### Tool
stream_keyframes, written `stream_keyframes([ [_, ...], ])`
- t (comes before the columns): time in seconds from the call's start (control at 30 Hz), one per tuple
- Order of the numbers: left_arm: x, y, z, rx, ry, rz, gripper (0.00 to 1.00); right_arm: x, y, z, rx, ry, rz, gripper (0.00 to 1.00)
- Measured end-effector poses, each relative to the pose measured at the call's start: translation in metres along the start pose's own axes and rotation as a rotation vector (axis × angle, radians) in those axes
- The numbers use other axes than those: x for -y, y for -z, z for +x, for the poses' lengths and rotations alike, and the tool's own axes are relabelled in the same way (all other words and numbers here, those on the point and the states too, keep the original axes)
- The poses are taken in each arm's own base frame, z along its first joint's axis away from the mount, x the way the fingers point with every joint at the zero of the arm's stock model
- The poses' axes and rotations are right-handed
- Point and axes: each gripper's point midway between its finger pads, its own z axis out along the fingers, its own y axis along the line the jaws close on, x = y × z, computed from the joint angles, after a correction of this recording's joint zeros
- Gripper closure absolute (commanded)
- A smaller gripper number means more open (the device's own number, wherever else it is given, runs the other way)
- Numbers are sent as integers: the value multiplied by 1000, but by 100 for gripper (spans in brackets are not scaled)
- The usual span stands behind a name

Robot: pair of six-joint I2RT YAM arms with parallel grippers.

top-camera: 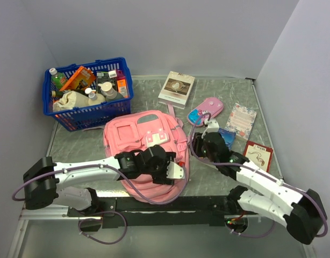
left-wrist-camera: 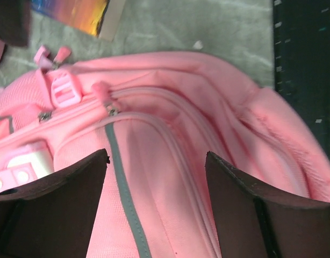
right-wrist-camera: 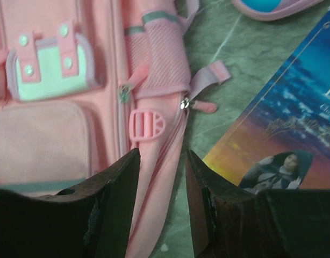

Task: Pack the student bag
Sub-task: Unzip the student bag at the center of the board.

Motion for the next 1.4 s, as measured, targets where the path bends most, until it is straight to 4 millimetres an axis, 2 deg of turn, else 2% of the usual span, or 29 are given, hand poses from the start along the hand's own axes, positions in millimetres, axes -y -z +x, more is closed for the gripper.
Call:
stream_keyframes([
  [0.1, -4, -2, 12, -30, 0, -42, 22, 5, -10, -14, -7, -20, 30, 52],
  [0.2, -2, -4, 25, -60, 5, -60, 32, 9, -23, -26, -22, -42, 47, 52],
  [0.27, 1, -7, 31, -63, 6, -62, 54, 9, -32, -28, -41, -49, 48, 52],
  [0.3, 2, -9, 34, -63, 6, -61, 76, 10, -36, -27, -54, -51, 47, 52],
  [0.37, 7, -11, 40, -64, 6, -55, 94, 9, -43, -22, -80, -49, 41, 52],
  [0.4, 6, -12, 42, -68, -1, -61, 99, 8, -45, -19, -92, -48, 36, 52],
  [0.57, -12, -10, 48, -74, 19, -114, 99, 7, -50, -11, -126, -45, 21, 52],
  [0.73, -26, 1, 36, -52, 44, -132, 99, 14, -53, -15, -118, -56, 34, 52],
  [0.83, -35, 27, 19, 20, 46, -141, 99, 21, -54, -18, -112, -63, 47, 53],
  [0.93, -40, 75, -1, 141, -10, -191, 99, 25, -55, -21, -105, -67, 51, 53],
  [1.0, -39, 103, -8, 199, -43, -219, 99, 26, -56, -23, -99, -68, 50, 54],
  [1.07, -32, 116, -9, 224, -60, -205, 99, 25, -56, -24, -98, -70, 39, 55],
  [1.27, -8, 109, 13, 165, -51, -89, 99, 6, -56, -22, -80, -61, -81, 51],
  [1.4, -3, 106, 23, 138, -70, -72, 99, 6, -46, 0, -90, -57, -135, 50],
])
